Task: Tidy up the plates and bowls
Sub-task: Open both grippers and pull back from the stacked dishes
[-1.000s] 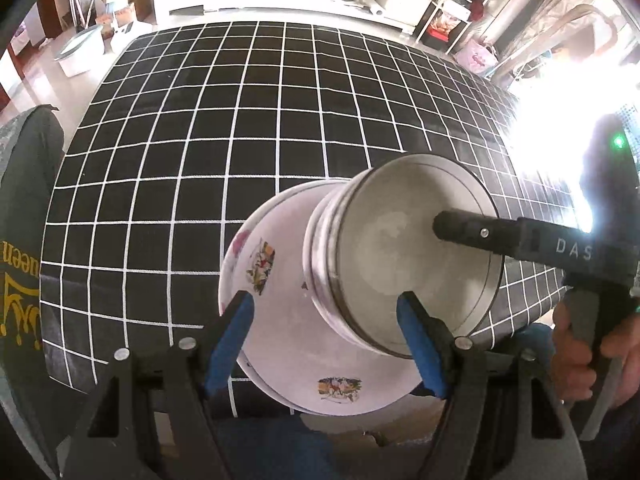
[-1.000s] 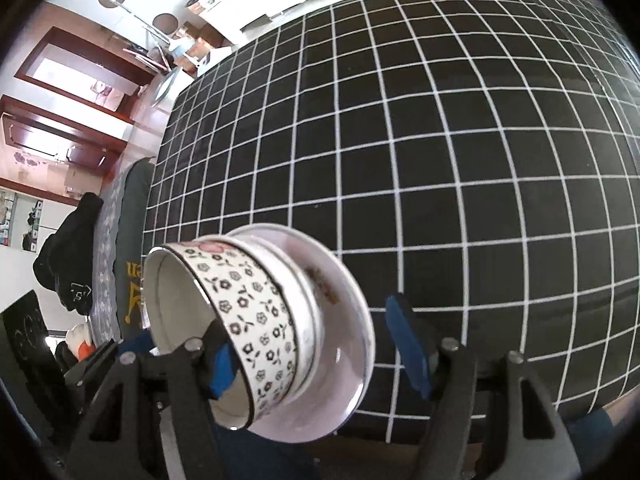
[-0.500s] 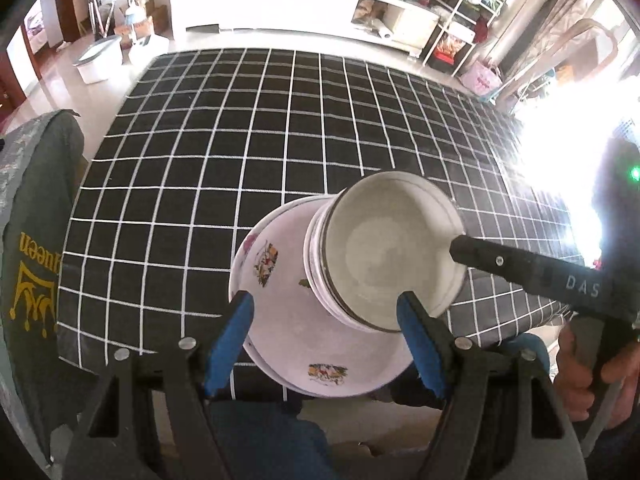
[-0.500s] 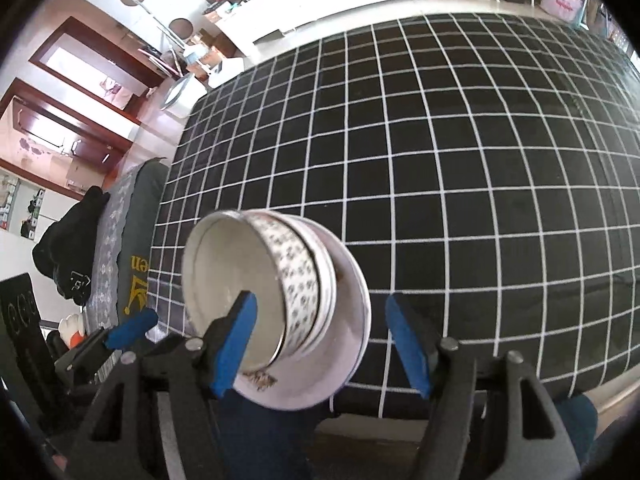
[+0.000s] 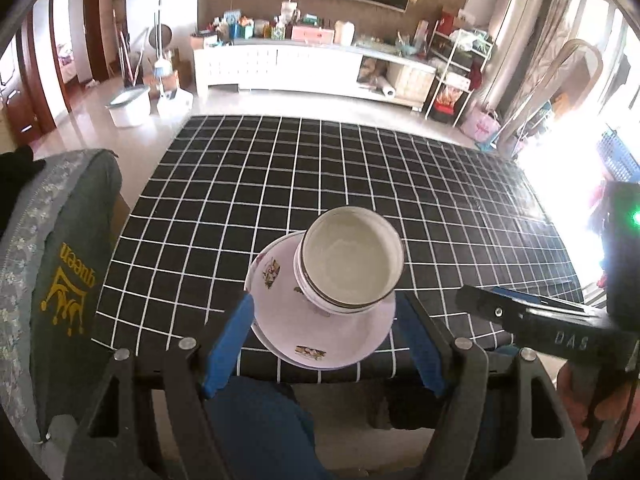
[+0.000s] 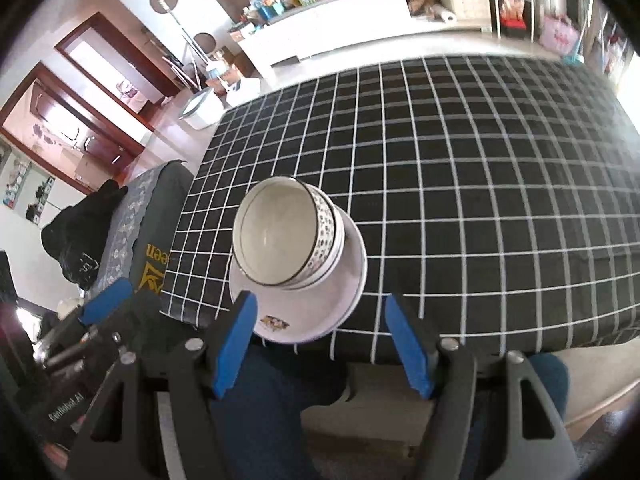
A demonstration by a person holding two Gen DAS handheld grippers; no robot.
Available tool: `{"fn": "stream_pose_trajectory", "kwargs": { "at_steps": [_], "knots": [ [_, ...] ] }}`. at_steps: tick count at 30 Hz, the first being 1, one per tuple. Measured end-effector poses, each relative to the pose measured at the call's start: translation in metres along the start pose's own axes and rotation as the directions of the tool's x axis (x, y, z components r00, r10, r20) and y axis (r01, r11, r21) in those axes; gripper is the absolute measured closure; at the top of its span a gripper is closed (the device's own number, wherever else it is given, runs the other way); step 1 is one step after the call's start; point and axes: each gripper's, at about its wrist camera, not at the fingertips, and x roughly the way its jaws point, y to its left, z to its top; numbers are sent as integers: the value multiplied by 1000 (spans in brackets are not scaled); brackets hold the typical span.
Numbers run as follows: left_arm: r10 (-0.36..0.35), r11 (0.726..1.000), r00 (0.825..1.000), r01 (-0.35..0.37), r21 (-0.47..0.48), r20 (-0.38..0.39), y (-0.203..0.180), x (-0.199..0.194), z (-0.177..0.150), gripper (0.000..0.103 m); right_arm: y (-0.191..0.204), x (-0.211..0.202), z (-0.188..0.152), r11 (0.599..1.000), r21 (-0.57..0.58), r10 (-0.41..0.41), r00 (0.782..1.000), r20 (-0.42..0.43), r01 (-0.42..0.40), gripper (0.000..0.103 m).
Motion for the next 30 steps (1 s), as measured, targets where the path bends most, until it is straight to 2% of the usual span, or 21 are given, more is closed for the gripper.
{"fn": "stream_pose_trajectory", "kwargs": {
  "at_steps": [8,15,19,23,27,29,30],
  "knots": [
    [25,999,995,-27,17,99,-12,-34,-15,31,14,-43,-22,990,-83,-97,985,143,110,32],
    [61,996,983,-71,56,175,-32,-68,-33,31,25,-77,-46,972,-140,-146,954,262,188,30],
    [43,993,978,-64,96,204,-44,-85,-45,31,28,-92,-61,961,-155,-174,934,311,231,26],
    [78,988,962,-110,111,260,-53,-103,-56,31,26,-101,-74,956,-146,-194,924,329,253,25],
    [53,990,961,-86,113,271,-56,-118,-67,31,21,-113,-87,962,-129,-183,921,344,240,23],
    [63,988,957,-99,114,284,-57,-123,-72,21,20,-120,-94,967,-115,-171,917,361,226,22],
    [70,989,953,-105,104,296,-56,-126,-74,21,20,-124,-97,968,-112,-170,914,369,225,20]
  ]
}}
